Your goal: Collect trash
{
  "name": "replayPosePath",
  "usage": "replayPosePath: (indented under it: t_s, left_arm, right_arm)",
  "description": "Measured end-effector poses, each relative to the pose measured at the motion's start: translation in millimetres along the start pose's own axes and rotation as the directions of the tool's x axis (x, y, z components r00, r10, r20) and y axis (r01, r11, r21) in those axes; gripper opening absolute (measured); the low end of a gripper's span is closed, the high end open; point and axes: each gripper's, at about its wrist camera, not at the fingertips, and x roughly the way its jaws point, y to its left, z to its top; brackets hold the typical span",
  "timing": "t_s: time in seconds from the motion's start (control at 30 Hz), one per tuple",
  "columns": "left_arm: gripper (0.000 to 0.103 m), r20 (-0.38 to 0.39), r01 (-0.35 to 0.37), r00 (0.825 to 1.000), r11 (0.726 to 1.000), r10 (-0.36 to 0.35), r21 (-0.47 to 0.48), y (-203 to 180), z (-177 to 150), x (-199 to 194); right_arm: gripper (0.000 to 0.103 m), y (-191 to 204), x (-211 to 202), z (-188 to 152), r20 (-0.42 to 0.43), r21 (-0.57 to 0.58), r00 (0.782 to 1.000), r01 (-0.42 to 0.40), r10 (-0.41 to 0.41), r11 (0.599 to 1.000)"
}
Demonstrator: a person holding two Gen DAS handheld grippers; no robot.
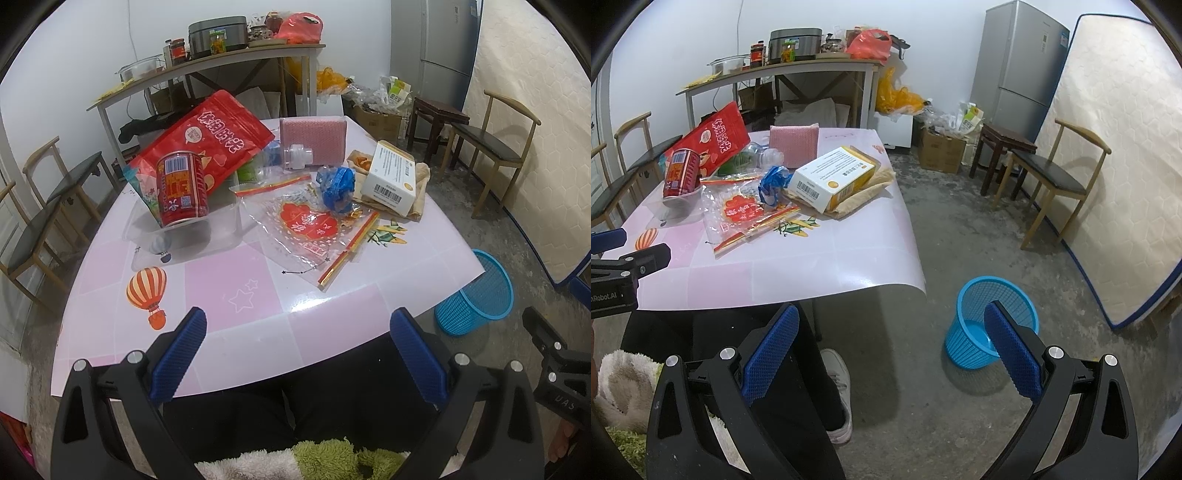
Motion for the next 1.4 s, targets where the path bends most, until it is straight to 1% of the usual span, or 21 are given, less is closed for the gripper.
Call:
replayPosePath:
  t_s: [0.23, 0.47, 1.4]
  left_arm:
    - [0.098, 0.000, 0.004, 1.000, 1.000, -0.004, -0.007, 3, -1, 0]
    - [0.098, -0.003, 0.002, 1.000, 1.000, -0.002, -0.004, 1, -1, 1]
    - [0.098, -0.011, 0.010, 1.000, 1.000, -0.010, 0.001, -2, -2, 2]
  right_arm:
    - [0.096, 11, 0, 1, -0.006, 0.001, 1.000, -0.001, 0.001, 1.000]
    - [0.096, 11, 7, 5, -0.009, 0.005, 1.000, -0.007, 0.007, 1.000]
    - [0.096, 10, 6, 3, -0.010, 0.001, 1.000, -0.006, 0.007, 1.000]
